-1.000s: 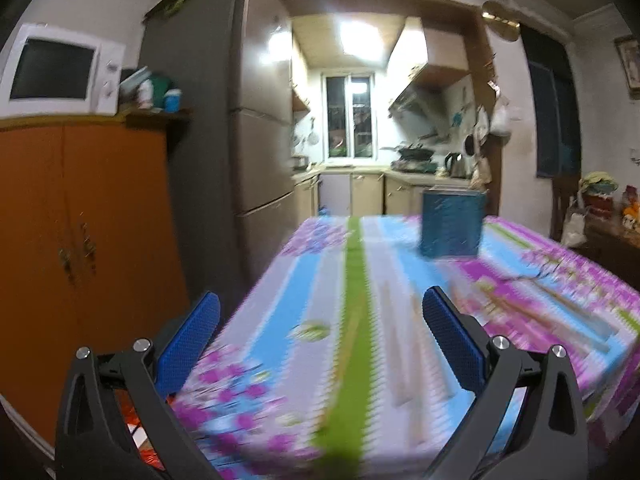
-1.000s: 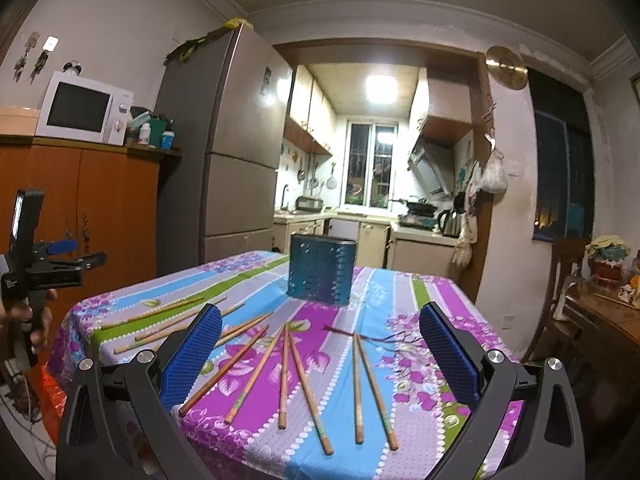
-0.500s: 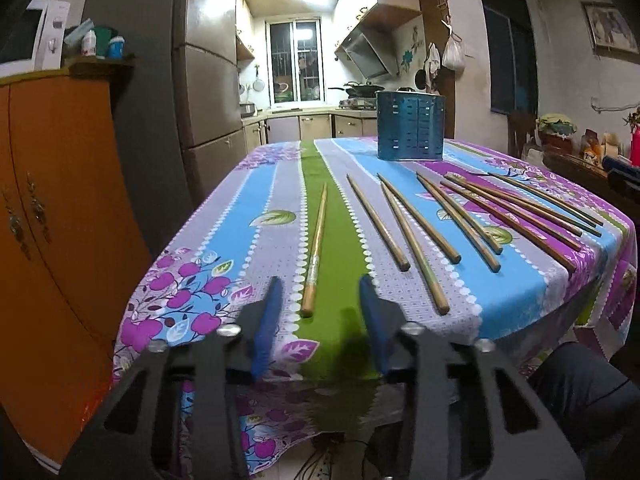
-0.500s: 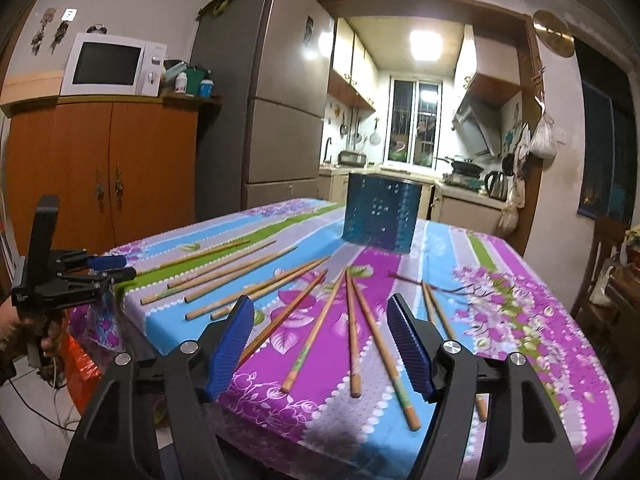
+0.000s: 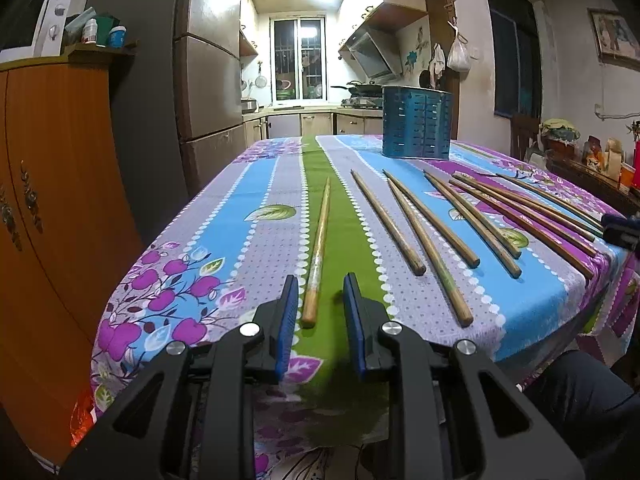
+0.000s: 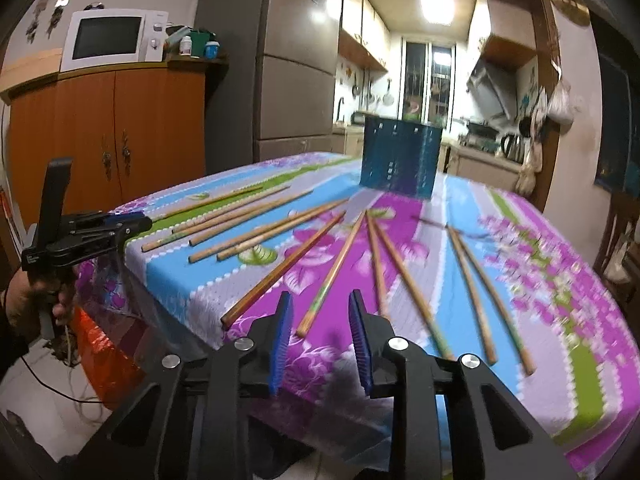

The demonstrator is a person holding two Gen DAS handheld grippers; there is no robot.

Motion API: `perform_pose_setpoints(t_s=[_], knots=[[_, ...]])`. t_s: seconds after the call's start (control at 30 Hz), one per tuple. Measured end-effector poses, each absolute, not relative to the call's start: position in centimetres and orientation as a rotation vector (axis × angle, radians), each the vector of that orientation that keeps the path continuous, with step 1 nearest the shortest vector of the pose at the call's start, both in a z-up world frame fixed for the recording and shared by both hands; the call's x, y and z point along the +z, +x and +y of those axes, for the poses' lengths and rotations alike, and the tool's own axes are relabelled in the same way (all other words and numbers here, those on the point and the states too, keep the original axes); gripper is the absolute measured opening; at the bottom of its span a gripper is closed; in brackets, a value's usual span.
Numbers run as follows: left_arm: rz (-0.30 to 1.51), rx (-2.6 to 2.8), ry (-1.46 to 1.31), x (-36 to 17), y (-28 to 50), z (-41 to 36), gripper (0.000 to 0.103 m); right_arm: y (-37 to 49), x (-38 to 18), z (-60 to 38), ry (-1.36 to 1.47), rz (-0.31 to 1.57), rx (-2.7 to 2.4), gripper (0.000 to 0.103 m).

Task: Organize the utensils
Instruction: 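Lower the right gripper onto a bamboo chopstick and close on it, then lift the chopstick upright and carry it over the blue utensil holder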

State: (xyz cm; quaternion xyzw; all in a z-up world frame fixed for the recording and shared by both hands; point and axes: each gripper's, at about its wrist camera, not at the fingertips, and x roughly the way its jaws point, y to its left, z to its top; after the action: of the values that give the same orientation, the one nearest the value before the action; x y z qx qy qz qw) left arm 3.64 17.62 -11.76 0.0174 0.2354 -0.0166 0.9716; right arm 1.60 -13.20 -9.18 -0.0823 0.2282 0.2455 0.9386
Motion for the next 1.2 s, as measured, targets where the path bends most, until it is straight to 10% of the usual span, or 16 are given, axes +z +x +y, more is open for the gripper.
perform_pose_setpoints(t_s=[1.2], knots=[[0.353, 0.019, 0.036, -9.8, 2.3, 16.9, 0.005, 0.1, -8.6, -12.8, -0.081, 0.333, 0.383, 0.008]])
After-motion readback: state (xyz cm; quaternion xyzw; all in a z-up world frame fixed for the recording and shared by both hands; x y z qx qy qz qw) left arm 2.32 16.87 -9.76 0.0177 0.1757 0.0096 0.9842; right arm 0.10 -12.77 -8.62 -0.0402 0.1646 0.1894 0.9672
